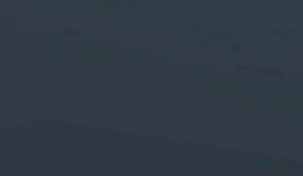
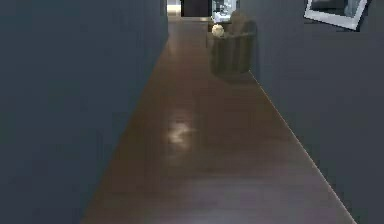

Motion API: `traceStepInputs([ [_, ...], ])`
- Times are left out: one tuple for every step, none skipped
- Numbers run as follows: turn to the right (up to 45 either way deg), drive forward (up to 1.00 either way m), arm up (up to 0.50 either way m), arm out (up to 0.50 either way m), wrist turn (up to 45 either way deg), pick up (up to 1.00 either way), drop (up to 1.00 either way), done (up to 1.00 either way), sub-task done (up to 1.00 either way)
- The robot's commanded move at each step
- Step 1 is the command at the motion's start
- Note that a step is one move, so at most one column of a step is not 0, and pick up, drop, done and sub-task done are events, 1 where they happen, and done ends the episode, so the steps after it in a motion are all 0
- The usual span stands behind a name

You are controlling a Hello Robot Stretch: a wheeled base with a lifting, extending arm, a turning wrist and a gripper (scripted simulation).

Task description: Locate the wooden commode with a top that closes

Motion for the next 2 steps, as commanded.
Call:
traceStepInputs([
  [45.0, 0.0, 0.0, 0.0, 0.0, 0.0, 0.0, 0.0, 0.0],
  [39.0, 0.0, 0.0, 0.0, 0.0, 0.0, 0.0, 0.0, 0.0],
])
